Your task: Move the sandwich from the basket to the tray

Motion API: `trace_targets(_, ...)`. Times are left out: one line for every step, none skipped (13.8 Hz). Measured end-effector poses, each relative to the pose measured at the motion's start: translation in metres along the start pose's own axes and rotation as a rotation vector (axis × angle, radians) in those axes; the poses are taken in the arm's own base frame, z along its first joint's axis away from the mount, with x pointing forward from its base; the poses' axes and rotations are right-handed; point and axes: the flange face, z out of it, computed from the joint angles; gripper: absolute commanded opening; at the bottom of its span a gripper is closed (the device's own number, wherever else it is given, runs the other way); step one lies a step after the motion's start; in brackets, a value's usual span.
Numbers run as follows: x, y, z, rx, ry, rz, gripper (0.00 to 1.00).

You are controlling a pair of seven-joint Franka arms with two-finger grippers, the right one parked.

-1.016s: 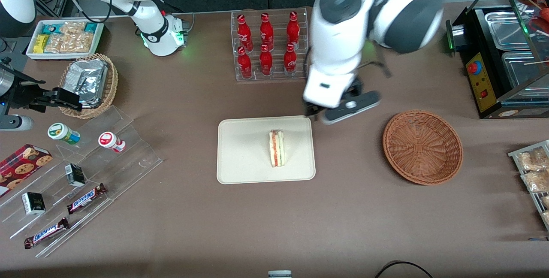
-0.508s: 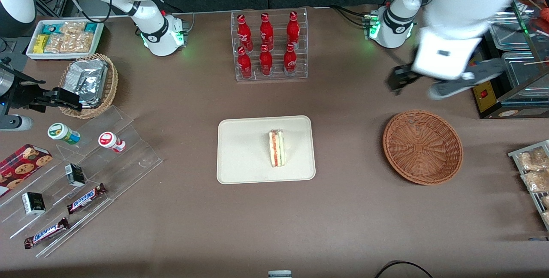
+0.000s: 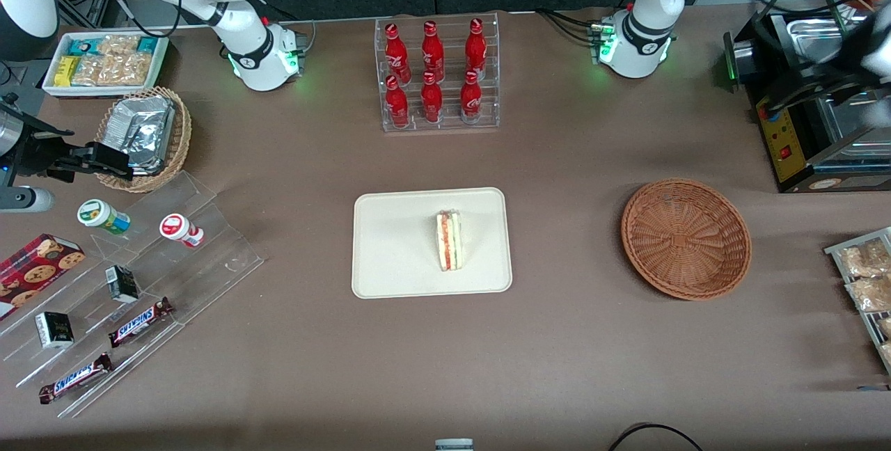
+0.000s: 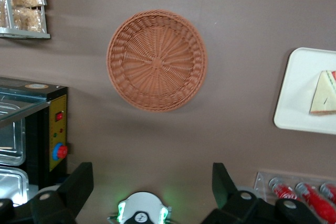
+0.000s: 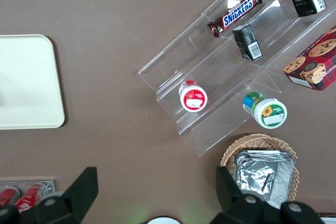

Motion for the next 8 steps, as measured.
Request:
trace_targets(-0.005,-0.017,0.002,-0.012,-0.003,0.003,1.0)
trace_targets(-0.011,-0.023,0.003,-0.018,-0.003,0.004,1.0)
trace_targets(-0.015,-0.022,0.006,-0.02,-0.001,0.01,1.0)
trace_targets(-0.018,-0.014,0.008,-0.02,0.0,0.025,1.0)
trace_targets(-0.018,-0.003,0.012,-0.018,0.0,0.043,1.0)
trace_targets(-0.017,0.008,0.017,-0.015,-0.002,0.058,1.0)
trace_targets(-0.016,0.017,0.02,-0.013,-0.003,0.069,1.0)
trace_targets(-0.015,0.025,0.022,-0.013,-0.003,0.081,1.0)
